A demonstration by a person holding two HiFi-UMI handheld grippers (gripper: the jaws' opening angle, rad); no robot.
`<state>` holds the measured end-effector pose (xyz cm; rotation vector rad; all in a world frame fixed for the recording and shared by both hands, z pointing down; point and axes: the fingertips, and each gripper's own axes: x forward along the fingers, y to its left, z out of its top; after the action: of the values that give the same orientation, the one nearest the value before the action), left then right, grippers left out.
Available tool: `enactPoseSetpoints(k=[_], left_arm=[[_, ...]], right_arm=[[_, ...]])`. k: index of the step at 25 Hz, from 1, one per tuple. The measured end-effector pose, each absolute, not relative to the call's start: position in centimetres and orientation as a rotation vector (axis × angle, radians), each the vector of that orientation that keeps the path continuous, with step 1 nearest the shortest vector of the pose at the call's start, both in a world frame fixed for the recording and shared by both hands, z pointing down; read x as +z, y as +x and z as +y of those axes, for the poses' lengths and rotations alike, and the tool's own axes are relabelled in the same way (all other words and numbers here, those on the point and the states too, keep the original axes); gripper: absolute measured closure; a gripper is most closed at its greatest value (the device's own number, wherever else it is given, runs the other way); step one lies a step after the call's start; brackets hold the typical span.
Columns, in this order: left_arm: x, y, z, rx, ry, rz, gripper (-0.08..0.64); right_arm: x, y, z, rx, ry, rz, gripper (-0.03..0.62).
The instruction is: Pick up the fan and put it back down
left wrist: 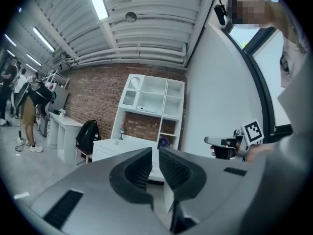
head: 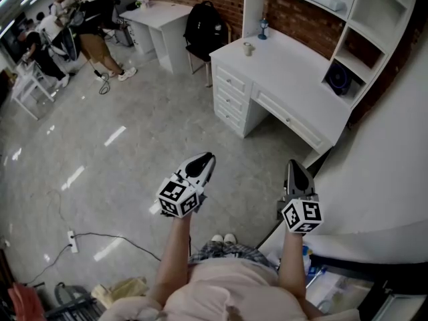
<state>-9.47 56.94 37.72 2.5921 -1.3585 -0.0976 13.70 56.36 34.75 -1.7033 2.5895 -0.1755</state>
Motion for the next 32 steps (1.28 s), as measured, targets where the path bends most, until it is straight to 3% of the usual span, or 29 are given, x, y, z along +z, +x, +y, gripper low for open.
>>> enactPoseSetpoints(k=[1, 3, 4, 8, 32], left_arm=[[37.5, -9.3, 56.9, -0.114, 2.6, -1.343, 0.518], [37.1, -8.9, 56.6, -0.151, 2.611, -1.322, 0.328], [36.9, -8.8, 56.5, -0.164, 2.617, -1.317, 0.269], [36.4, -9.1, 56.2, -0.22, 2.63, -1.347, 0.201], [37.7, -13.4, 52.4, -0.298, 2.625, -1.362, 0.179]], right_arm=[[34.8, 13.7, 56.4, -0.176, -1.707, 2.591, 0.578], [34.8, 13.8, 56.3, -0.182, -1.713, 2.591, 0.578], [34.8, 13.9, 56.3, -0.185, -1.717, 2.591, 0.578], [34.8, 14.1, 56.3, -0.193, -1.728, 2.587, 0.578], [36.4, 11.1, 53.2, -0.218, -1.765, 2.528, 0.578]])
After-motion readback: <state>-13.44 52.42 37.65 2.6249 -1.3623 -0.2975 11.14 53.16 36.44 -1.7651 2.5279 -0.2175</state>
